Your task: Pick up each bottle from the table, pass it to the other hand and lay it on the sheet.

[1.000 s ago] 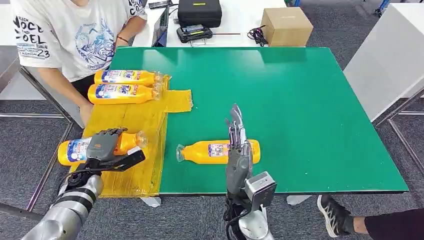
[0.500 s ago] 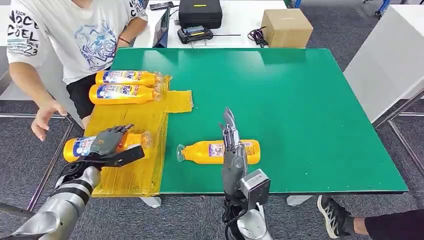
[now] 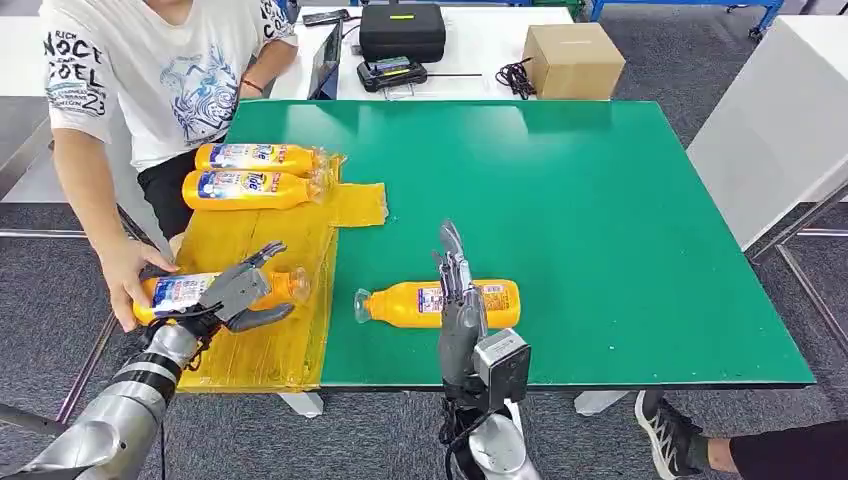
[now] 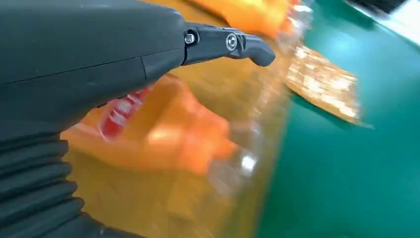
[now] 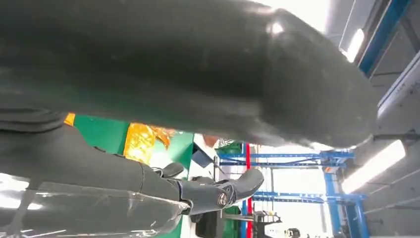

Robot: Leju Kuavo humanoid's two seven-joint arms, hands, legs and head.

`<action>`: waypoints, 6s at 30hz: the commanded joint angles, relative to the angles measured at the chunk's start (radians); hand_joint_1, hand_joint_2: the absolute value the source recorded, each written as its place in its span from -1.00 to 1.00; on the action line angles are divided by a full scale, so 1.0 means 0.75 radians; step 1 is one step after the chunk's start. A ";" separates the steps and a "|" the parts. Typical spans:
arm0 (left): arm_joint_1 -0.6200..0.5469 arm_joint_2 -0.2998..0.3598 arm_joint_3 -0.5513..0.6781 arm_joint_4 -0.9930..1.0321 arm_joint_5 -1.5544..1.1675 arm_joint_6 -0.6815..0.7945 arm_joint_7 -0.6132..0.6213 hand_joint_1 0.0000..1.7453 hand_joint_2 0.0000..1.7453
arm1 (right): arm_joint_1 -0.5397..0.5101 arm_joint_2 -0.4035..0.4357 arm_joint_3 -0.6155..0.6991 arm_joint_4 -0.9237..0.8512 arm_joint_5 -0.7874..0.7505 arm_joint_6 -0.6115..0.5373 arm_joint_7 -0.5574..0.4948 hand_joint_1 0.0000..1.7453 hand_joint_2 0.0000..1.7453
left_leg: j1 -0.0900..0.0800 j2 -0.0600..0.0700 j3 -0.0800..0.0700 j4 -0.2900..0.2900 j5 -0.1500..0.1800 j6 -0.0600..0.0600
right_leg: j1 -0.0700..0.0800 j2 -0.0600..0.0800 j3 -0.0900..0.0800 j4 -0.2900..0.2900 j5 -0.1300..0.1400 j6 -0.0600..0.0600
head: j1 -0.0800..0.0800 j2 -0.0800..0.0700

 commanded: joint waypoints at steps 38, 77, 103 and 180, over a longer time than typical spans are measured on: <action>0.448 -0.298 0.106 -0.766 0.926 0.675 -0.246 -1.00 1.00 | -0.378 -0.299 -0.159 0.519 0.812 -0.185 0.480 -1.00 1.00 | 0.002 0.006 -0.014 0.001 0.000 -0.002 | 0.002 0.002 -0.016 -0.002 0.001 -0.001 | 0.000 0.000; 0.367 -0.316 0.023 -0.538 0.868 0.632 -0.211 -1.00 1.00 | -0.774 -0.260 0.198 1.155 0.802 0.204 0.530 -1.00 1.00 | 0.001 0.005 -0.016 0.002 0.001 -0.002 | 0.002 0.001 -0.018 0.000 0.002 -0.001 | 0.000 0.000; 0.331 -0.321 0.038 -0.445 0.886 0.615 -0.164 -1.00 1.00 | -0.896 -0.315 0.537 1.344 0.953 0.299 0.729 -1.00 1.00 | 0.001 0.003 -0.014 0.002 0.002 -0.002 | 0.002 -0.001 -0.016 -0.001 0.001 -0.001 | 0.000 0.000; 0.500 -0.312 -0.451 -0.741 1.377 -0.009 0.194 -1.00 1.00 | -0.264 0.044 -0.090 0.845 0.617 -0.461 -0.011 1.00 1.00 | 0.003 0.008 -0.019 0.001 0.000 -0.002 | 0.003 0.004 -0.021 -0.002 0.002 -0.001 | -0.001 0.000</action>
